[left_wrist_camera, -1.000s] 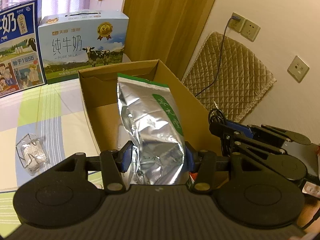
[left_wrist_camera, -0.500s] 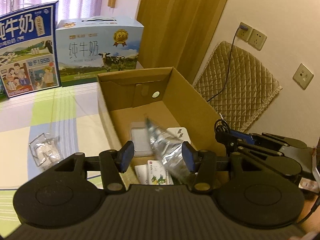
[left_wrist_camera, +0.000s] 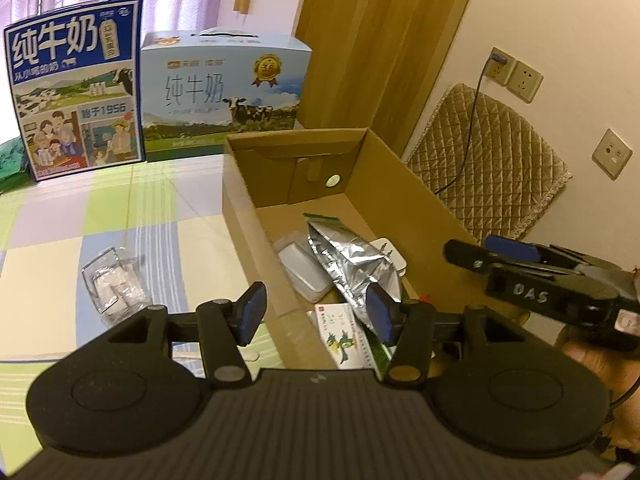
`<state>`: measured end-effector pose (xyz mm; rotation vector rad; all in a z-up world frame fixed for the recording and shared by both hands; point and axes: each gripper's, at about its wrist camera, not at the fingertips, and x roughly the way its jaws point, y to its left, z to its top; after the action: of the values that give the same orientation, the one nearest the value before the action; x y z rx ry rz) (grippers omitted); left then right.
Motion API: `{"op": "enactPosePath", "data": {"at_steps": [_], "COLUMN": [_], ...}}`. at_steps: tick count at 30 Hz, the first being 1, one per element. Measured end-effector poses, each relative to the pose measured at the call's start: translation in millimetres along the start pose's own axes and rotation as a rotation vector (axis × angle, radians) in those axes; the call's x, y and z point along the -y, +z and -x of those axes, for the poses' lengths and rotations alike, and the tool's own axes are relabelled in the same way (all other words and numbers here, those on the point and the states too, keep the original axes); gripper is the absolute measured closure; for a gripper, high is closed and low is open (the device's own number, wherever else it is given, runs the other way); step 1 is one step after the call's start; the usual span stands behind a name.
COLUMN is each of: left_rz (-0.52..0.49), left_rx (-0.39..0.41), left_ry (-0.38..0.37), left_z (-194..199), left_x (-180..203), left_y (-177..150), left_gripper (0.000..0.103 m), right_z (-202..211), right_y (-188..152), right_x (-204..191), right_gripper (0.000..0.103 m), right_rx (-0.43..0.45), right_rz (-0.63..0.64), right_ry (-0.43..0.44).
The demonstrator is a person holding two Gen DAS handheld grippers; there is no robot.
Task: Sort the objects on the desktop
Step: 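Open both tools to drop the pouch and cable into the cardboard box, then move both tools back toward the clear plastic box and white spoon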
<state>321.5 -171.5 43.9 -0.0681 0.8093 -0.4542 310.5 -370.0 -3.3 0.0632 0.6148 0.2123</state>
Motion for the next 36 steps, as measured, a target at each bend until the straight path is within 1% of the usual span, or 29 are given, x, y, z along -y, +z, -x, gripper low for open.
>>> {"op": "enactPosePath", "data": {"at_steps": [8,10,12,14,15,18,21,25,27,30,36], "left_rz": [0.019,0.026,0.03,0.038,0.04,0.047,0.064,0.083,0.081,0.075,0.079], "left_rx": [0.0,0.005,0.011,0.018,0.022,0.019,0.013,0.021,0.024,0.024,0.022], "left_ry": [0.025,0.035,0.048,0.064,0.069,0.092,0.118,0.16,0.185,0.209,0.252], "left_z": [19,28,37,49,53,68,82,103,112,123,138], "left_x": [-19,-26,-32,-40,-44,-58,-72,-91,-99,-111,-136], "left_y": [-14,-18,-22,-29,-32,-45,-58,-74,-80,-87,-100], "left_gripper": [0.047,0.044,0.041,0.036,0.033,0.027,0.025,0.016,0.013,0.01,0.007], "right_z": [19,26,35,43,48,60,71,82,86,89,89], "right_y": [-4,-4,-3,-3,-3,-4,-5,-9,-12,-18,-32], "right_x": [1,-3,-7,-13,-17,-32,-49,-73,-85,-104,-135], "right_gripper": [0.043,0.042,0.038,0.034,0.031,0.027,0.023,0.015,0.011,0.007,0.002], "right_rx": [0.007,0.013,0.023,0.033,0.039,0.054,0.064,0.068,0.066,0.058,0.035], "right_rz": [-0.033,-0.037,-0.045,-0.049,-0.05,-0.041,-0.026,-0.005,0.01,0.042,0.094], "right_ry": [0.007,0.013,0.023,0.034,0.043,0.07,0.101,0.142,0.161,0.186,0.223]}}
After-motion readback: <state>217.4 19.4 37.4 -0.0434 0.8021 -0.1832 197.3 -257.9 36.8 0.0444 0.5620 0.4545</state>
